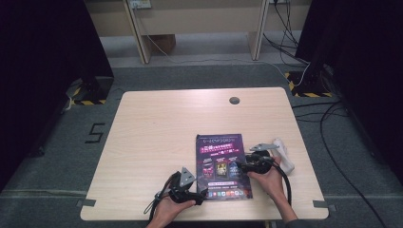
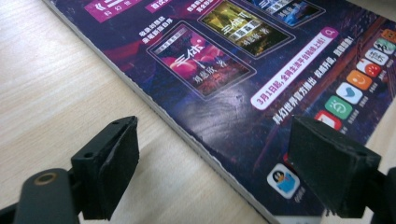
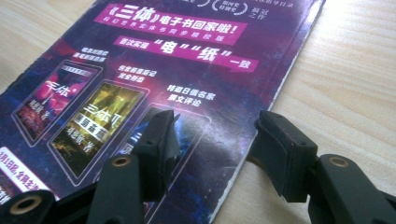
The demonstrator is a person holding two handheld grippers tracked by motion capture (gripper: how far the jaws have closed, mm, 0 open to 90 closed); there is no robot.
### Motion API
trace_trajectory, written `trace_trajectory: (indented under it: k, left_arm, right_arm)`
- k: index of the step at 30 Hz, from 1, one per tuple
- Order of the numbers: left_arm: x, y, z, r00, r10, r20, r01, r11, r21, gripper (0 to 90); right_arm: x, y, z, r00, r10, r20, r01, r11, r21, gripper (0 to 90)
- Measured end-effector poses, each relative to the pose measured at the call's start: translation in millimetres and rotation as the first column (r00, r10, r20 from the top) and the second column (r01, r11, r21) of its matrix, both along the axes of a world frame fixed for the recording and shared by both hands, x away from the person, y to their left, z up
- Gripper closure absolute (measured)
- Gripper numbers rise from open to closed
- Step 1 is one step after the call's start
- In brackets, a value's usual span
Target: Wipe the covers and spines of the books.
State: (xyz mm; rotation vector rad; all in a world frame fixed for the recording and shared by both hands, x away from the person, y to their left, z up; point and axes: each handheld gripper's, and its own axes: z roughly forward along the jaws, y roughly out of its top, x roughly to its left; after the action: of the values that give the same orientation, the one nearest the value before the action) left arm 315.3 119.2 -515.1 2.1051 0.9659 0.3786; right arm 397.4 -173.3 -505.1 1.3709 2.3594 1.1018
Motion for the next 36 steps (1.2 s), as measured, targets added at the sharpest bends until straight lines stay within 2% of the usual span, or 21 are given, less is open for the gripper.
trace_trajectory:
  k: [5, 8, 11, 17, 22, 24, 30, 33, 36]
  left_arm:
    - [2.7, -4.0, -0.8, 1.0, -0.006, -0.001, 0.006, 1.0, -0.005, 16.7]
    - [2.1, -5.0, -0.2, 0.9999, -0.013, 0.001, 0.013, 0.9999, -0.002, 18.4]
    - [1.3, -4.9, -0.1, 0.9997, -0.019, -0.017, 0.019, 0.9997, -0.014, 19.9]
    - [-4.7, -6.8, 0.3, 0.9985, -0.047, -0.03, 0.046, 0.9989, -0.01, 20.7]
    - [-13.3, -6.7, 0.7, 0.9986, -0.034, -0.042, 0.033, 0.9994, -0.01, 20.4]
    - [-16.9, -6.6, 0.3, 0.9973, -0.031, -0.066, 0.03, 0.9993, -0.02, 18.8]
    - [-25.6, -7.0, 1.5, 0.9961, -0.05, -0.073, 0.049, 0.9987, -0.015, 17.2]
    - [-21.8, -4.1, 3.0, 0.9952, -0.031, -0.093, 0.027, 0.9988, -0.042, 20.5]
    - [-13.8, -2.3, 2.7, 0.9965, 0.001, -0.083, -0.004, 0.9995, -0.03, 18.8]
  right_arm:
    - [0.1, -0.4, -1.9, 0.9999, -0.013, 0.007, 0.013, 1.0, 0.004, 49.4]
    - [-0.5, 0.4, -2.5, 0.9996, -0.007, 0.028, 0.007, 1.0, -0.012, 49.7]
    - [-1.7, 1.8, -2.5, 0.9996, -0.009, 0.027, 0.01, 1.0, -0.015, 49.9]
    - [-3.7, 4.1, -3.3, 0.9998, -0.001, 0.018, 0.0, 1.0, 0.011, 51.0]
    - [-6.5, 5.3, -3.6, 1.0, 0.008, 0.005, -0.008, 0.999, 0.035, 51.9]
    - [-6.8, 4.8, -3.7, 0.9999, 0.013, -0.005, -0.012, 0.999, 0.05, 52.4]
    - [-7.6, 5.8, -3.9, 0.9996, 0.026, -0.011, -0.025, 0.998, 0.061, 54.4]
    - [-6.4, 5.0, -4.0, 0.9997, 0.022, -0.011, -0.021, 0.998, 0.062, 57.3]
    - [-1.1, 4.6, -5.3, 0.9999, 0.0, -0.017, 0.001, 0.996, 0.086, 58.7]
